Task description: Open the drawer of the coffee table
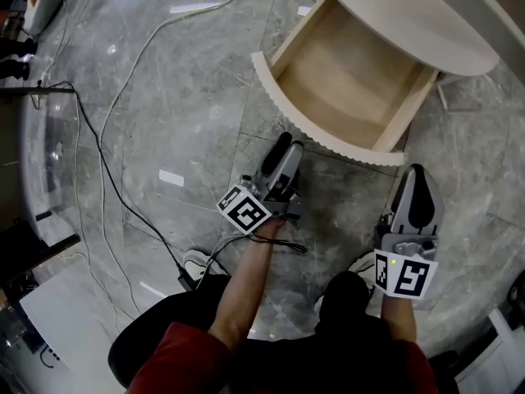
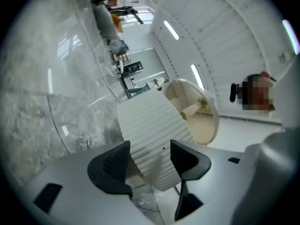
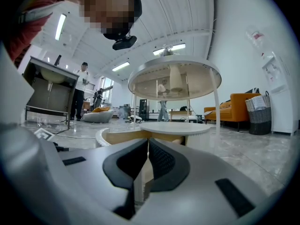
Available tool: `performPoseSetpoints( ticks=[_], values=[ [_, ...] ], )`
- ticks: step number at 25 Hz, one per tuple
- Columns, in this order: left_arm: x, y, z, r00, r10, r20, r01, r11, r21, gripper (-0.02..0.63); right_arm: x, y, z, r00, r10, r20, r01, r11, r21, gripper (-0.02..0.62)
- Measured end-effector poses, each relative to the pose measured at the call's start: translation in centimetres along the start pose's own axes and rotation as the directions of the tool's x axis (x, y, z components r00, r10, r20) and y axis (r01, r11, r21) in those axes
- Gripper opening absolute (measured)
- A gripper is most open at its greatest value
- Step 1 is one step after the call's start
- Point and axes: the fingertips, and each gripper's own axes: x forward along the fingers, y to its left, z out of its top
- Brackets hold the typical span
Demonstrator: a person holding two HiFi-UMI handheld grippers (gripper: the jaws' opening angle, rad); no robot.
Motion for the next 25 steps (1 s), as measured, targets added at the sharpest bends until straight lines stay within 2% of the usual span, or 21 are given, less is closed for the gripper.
performPoseSetpoints(
  ticks=[1,2,3,4,5,6,7,8,9,11,13,16,18,23,25],
  values=[
    [-0.1,-0.6,0.6,0.999,0.034,-0.004,-0.033,0.994,0.100,0.278,0.0,0.0,0.0,1.000,-0.001,0.000,0.001,1.000,-0.001,0.023],
    [-0.3,-1.3,1.3,0.997,0.071,0.004,-0.070,0.975,0.211,0.278,0.0,-0.1,0.0,1.000,-0.003,0.001,0.003,1.000,-0.001,0.023],
    [-0.5,-2.0,2.0,0.994,0.110,0.023,-0.111,0.935,0.336,0.278,0.0,-0.1,0.0,1.000,-0.005,0.001,0.005,1.000,-0.001,0.023],
    [-0.7,-2.8,2.7,0.988,0.145,0.054,-0.154,0.871,0.467,0.278,0.0,-0.2,0.0,1.000,-0.006,0.002,0.006,1.000,-0.001,0.023],
    [-0.9,-3.7,3.3,0.982,0.167,0.089,-0.187,0.788,0.587,0.278,0.0,-0.3,0.0,1.000,-0.007,0.002,0.007,1.000,-0.001,0.023],
    [-1.0,-4.7,3.7,0.978,0.173,0.115,-0.204,0.703,0.681,0.278,0.0,-0.3,-0.1,1.000,-0.007,0.003,0.007,1.000,-0.001,0.023],
    [-1.1,-5.5,3.8,0.978,0.167,0.124,-0.203,0.636,0.744,0.278,0.0,-0.3,-0.1,1.000,-0.007,0.003,0.007,1.000,-0.001,0.023],
    [-1.1,-6.1,3.6,0.980,0.159,0.116,-0.189,0.592,0.784,0.278,0.1,-0.3,-0.1,1.000,-0.006,0.003,0.006,1.000,-0.001,0.023],
    [-1.2,-6.4,3.2,0.983,0.155,0.095,-0.167,0.563,0.809,0.278,0.1,-0.2,-0.1,1.000,-0.005,0.003,0.005,1.000,-0.002,0.023],
    [-1.4,-6.6,2.5,0.986,0.158,0.050,-0.126,0.520,0.845,0.278,0.1,0.0,-0.1,1.000,-0.002,0.003,0.002,1.000,-0.003,0.023],
    [-1.5,-7.1,2.6,0.987,0.154,0.051,-0.121,0.488,0.864,0.250,0.2,0.1,0.1,1.000,0.002,0.005,-0.002,1.000,-0.004,0.023],
    [-1.5,-7.5,3.6,0.984,0.157,0.090,-0.156,0.491,0.857,0.082,0.3,0.1,0.2,1.000,-0.002,0.006,0.002,1.000,-0.002,0.023],
    [-1.3,-7.3,4.0,0.978,0.178,0.106,-0.181,0.479,0.859,0.023,0.4,0.1,0.2,1.000,-0.001,0.006,0.001,1.000,-0.002,0.023],
    [-1.1,-7.8,4.5,0.974,0.196,0.110,-0.188,0.445,0.876,0.014,0.5,0.3,0.3,1.000,0.002,0.008,-0.002,1.000,-0.002,0.023],
    [-0.7,-8.9,5.1,0.982,0.165,0.090,-0.150,0.405,0.902,0.014,0.7,0.4,1.0,1.000,-0.002,0.012,0.002,1.000,0.001,0.023]
  ],
)
